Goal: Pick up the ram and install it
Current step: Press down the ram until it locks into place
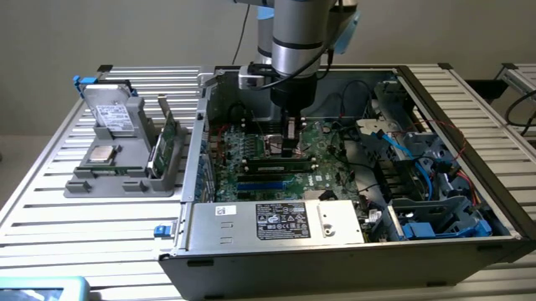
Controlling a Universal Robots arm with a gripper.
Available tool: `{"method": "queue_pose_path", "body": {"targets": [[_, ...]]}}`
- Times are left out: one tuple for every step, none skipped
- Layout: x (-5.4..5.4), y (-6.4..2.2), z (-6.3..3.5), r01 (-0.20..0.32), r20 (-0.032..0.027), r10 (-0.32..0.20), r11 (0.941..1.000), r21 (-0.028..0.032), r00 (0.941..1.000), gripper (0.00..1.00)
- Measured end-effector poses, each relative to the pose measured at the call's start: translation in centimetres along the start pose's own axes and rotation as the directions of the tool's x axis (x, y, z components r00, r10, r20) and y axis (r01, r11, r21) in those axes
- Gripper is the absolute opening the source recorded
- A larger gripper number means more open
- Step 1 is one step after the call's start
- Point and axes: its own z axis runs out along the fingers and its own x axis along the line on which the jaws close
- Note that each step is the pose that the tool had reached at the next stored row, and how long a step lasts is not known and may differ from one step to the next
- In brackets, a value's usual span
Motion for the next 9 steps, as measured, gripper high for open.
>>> {"method": "queue_pose_path", "body": {"targets": [[0.0,0.0,0.0,-0.014,-0.0001,0.014,0.9999,-0.0019,0.9999,0.11],[0.0,0.0,0.0,-0.029,-0.0001,0.029,0.9996,-0.0037,0.9996,0.11],[0.0,0.0,0.0,-0.044,-0.0001,0.044,0.999,-0.0056,0.999,0.11],[0.0,0.0,0.0,-0.058,-0.0002,0.058,0.9983,-0.0074,0.9983,0.11],[0.0,0.0,0.0,-0.071,-0.0004,0.071,0.9974,-0.009,0.9975,0.11],[0.0,0.0,0.0,-0.084,-0.0004,0.084,0.9964,-0.0104,0.9964,0.11],[0.0,0.0,0.0,-0.096,-0.0005,0.096,0.9953,-0.0114,0.9954,0.11],[-0.01,0.0,0.01,-0.107,-0.0005,0.107,0.9942,-0.0123,0.9943,0.11],[-0.01,0.0,0.01,-0.119,-0.0006,0.119,0.9928,-0.0136,0.9929,0.11]]}}
